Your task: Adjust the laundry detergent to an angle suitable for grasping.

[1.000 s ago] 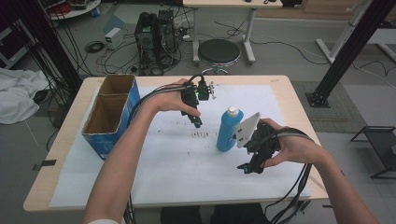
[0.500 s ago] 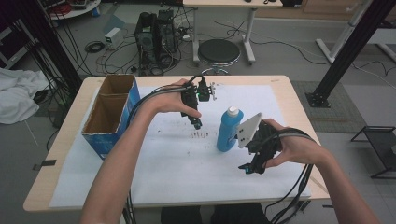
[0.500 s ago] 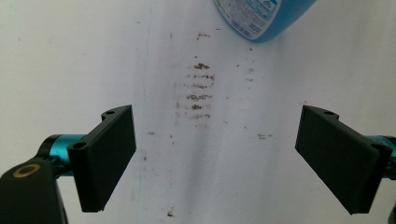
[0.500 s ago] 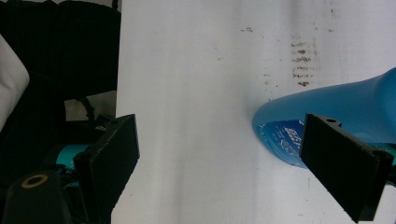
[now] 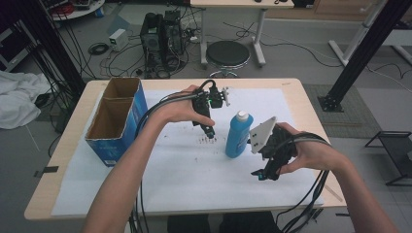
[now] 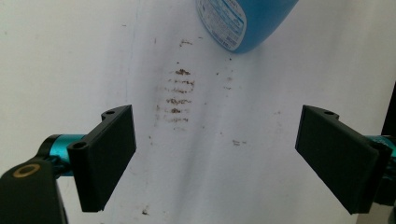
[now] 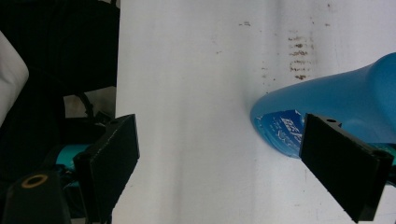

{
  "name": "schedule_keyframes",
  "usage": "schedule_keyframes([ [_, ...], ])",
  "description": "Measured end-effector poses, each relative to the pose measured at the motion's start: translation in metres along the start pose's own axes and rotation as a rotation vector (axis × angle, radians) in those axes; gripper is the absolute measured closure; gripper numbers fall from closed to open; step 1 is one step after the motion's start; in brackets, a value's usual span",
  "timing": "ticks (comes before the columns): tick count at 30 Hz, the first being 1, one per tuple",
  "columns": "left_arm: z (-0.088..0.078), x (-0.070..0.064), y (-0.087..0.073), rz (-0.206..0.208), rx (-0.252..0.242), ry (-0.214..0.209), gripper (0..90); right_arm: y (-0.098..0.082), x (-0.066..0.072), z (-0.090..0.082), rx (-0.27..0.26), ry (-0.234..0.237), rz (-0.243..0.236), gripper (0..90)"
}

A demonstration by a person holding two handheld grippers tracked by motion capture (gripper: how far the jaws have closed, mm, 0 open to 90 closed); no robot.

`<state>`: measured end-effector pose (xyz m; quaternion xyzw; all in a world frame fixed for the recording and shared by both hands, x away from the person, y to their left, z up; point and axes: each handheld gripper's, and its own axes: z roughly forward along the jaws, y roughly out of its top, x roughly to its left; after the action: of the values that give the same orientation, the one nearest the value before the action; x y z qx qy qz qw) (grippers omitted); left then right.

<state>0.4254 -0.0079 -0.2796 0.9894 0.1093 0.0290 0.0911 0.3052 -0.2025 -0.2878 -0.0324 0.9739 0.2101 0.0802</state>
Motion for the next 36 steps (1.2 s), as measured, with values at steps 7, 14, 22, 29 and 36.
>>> schedule_keyframes([
  [7,0.000,-0.010,0.004,-0.078,-0.002,0.006,12.4,-0.001,0.001,0.001,0.003,0.004,-0.005,11.3],
  [14,0.002,-0.018,0.006,-0.181,0.001,0.013,12.3,-0.003,0.002,0.000,0.013,0.003,-0.002,11.3],
  [22,0.001,-0.032,0.008,-0.298,0.001,0.009,12.4,-0.006,0.002,0.000,0.021,-0.004,0.010,11.3],
  [29,0.003,-0.044,0.016,-0.352,-0.030,0.006,12.4,-0.005,0.004,0.000,0.021,-0.003,0.004,11.3],
  [36,0.010,-0.052,0.027,-0.368,-0.066,0.042,12.4,-0.007,0.004,-0.001,0.018,-0.001,0.004,11.3],
])
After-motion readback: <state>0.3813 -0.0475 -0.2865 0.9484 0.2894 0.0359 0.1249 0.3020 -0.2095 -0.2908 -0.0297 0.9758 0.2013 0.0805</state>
